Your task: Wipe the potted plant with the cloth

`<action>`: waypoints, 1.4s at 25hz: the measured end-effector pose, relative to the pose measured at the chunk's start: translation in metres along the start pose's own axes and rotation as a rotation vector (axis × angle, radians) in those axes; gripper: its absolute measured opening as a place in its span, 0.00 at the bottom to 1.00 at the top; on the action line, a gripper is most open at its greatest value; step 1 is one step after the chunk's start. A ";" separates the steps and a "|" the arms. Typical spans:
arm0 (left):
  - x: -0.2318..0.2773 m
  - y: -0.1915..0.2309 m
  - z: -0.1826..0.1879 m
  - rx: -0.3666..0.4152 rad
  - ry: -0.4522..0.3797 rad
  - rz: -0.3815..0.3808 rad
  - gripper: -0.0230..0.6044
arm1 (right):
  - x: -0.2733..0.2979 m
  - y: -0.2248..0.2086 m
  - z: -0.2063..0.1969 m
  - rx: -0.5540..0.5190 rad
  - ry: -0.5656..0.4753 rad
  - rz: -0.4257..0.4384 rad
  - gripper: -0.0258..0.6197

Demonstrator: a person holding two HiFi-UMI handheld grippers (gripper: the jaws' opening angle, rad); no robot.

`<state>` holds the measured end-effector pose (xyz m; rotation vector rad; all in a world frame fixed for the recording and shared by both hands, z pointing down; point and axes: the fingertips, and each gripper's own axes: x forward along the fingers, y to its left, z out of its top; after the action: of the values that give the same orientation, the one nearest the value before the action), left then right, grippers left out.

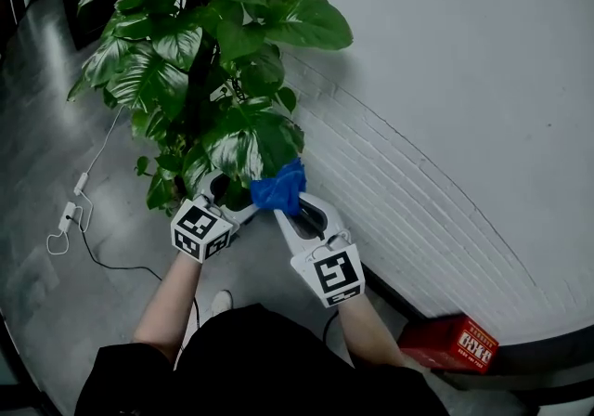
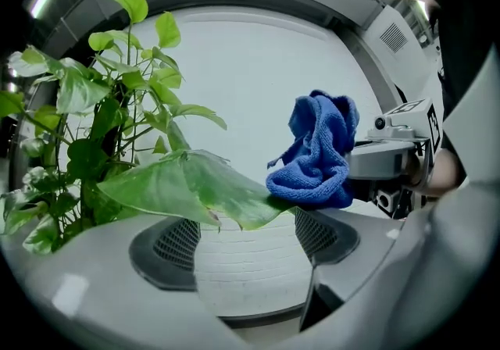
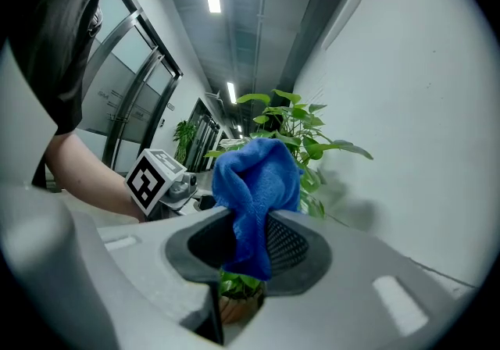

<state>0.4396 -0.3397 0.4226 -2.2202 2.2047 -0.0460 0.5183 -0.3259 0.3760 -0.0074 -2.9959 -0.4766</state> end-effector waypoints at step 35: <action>-0.161 0.131 -0.036 -0.080 -0.005 0.180 0.63 | 0.100 0.087 0.096 0.087 -0.269 0.040 0.20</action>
<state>0.3063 -0.1793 0.4528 -2.0451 2.4350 0.0504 0.4103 -0.2148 0.3224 -0.1349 -3.2696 -0.3675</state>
